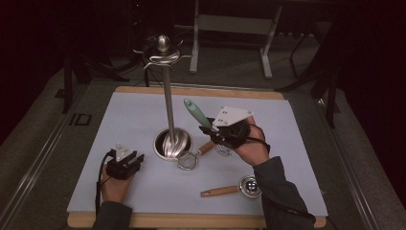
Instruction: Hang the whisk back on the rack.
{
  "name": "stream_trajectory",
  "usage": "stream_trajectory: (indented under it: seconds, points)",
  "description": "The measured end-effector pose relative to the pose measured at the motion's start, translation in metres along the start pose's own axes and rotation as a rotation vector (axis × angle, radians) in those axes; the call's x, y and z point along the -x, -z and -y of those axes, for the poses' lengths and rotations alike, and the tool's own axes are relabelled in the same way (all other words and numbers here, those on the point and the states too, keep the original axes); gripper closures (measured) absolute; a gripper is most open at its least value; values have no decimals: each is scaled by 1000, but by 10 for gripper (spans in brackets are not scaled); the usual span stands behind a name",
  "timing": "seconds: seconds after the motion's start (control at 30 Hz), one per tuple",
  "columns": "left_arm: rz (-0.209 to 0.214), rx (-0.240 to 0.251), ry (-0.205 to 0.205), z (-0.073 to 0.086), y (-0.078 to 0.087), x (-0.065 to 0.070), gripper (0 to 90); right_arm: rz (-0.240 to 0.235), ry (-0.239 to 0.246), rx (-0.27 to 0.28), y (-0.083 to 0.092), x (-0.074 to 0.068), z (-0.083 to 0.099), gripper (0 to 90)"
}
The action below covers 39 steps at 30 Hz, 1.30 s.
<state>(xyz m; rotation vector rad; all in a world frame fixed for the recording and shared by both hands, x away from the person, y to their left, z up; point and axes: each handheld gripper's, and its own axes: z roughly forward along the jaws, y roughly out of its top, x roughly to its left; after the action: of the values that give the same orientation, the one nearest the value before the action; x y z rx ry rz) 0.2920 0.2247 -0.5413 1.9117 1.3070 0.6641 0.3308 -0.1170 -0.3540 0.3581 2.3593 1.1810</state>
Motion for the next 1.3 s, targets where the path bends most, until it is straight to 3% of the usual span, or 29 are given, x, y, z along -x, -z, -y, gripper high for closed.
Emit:
stream_trajectory:
  seconds: [0.97, 1.3]
  points:
    - [7, 9, 14, 0, 1, -1, 662, 36, 11, 86, 10, 2, -33, 692]
    - [7, 6, 15, 0, 1, -1, 659, 43, -6, 121, 10, 2, -42, 692]
